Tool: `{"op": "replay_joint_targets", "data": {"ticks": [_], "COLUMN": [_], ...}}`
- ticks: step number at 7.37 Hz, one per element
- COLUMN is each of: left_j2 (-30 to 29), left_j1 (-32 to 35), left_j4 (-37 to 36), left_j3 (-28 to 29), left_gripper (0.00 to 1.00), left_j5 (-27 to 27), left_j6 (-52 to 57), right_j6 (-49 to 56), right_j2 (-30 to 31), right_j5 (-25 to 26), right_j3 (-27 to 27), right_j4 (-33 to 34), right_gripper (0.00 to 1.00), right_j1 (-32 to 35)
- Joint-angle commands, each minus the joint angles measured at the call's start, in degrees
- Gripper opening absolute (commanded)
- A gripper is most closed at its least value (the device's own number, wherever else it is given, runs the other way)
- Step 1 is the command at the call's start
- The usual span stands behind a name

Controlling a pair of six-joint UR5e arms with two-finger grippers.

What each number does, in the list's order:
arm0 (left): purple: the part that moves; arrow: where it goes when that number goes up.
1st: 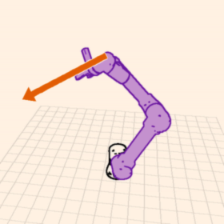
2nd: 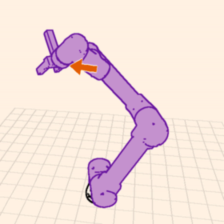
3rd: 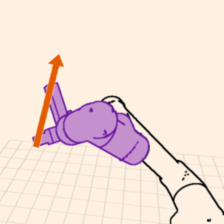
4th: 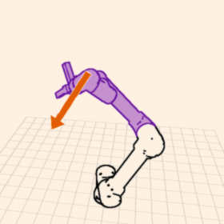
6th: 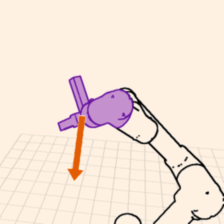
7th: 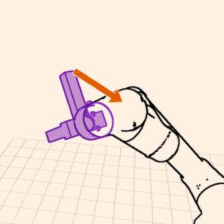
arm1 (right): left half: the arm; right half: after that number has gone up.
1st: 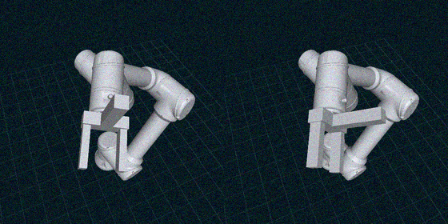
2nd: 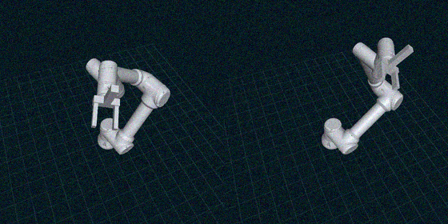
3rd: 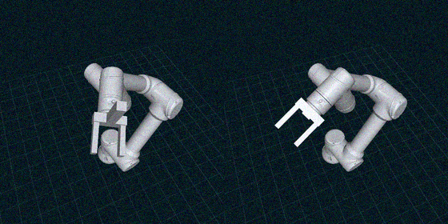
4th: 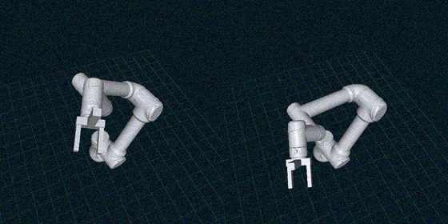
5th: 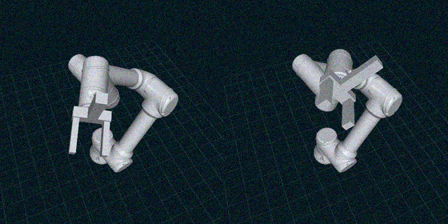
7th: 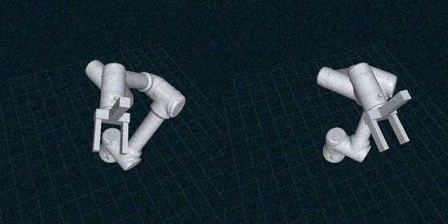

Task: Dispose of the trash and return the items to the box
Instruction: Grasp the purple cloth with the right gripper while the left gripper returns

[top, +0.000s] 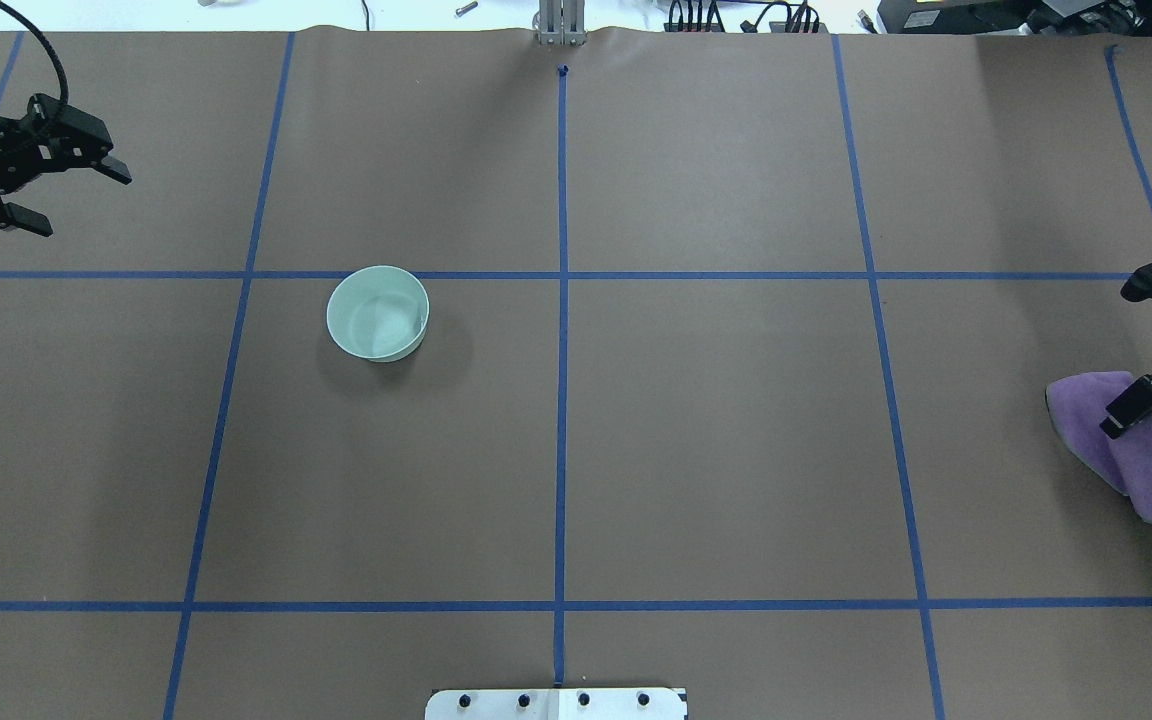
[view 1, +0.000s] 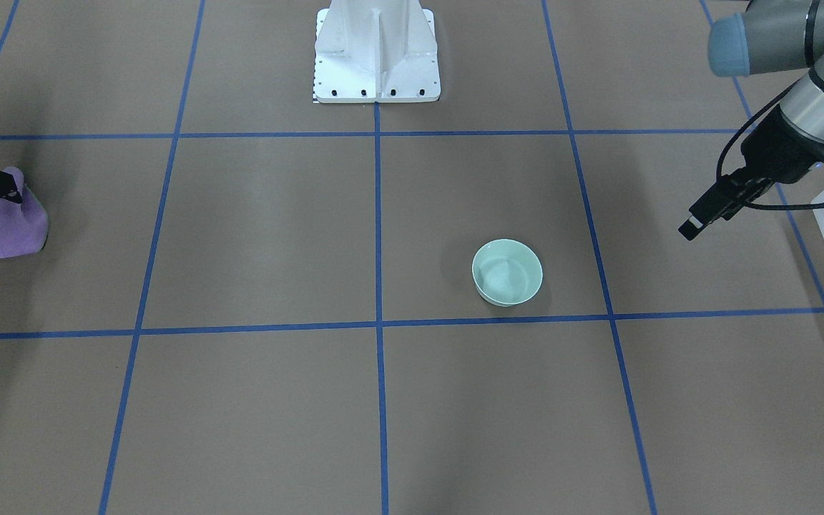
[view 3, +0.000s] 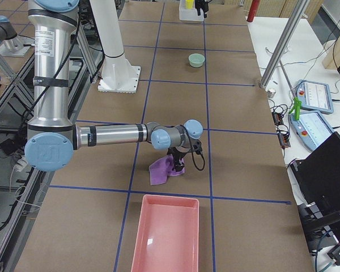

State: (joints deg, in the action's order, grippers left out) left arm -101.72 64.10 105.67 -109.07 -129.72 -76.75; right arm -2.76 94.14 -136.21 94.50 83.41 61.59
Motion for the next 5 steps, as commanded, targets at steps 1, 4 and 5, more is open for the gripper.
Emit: {"op": "replay_joint_targets", "data": {"ticks": [1,4,5], "left_j2": [0.12,0.21,0.12], "left_j1": [-0.38,-6.6,-8.54], "left_j4": [-0.03,0.14,0.67], "left_j3": [-0.17,0.79,1.4], "left_gripper": [0.98,0.95,0.95], "left_j5": [-0.01,4.18,4.56], "left_j6": [-0.6,-2.51,-2.88], "right_j6": [0.04,-0.23,-0.14], "right_j2": [-0.63,-0.19,-0.19], "right_j5": [0.59,-0.36,-1.41], "right_j3": [0.77,6.66,7.71], "right_j4": [-0.53,0.43,2.35], "right_gripper": [0.0,0.0,0.0], "right_j1": [-0.07,8.06,12.45]}}
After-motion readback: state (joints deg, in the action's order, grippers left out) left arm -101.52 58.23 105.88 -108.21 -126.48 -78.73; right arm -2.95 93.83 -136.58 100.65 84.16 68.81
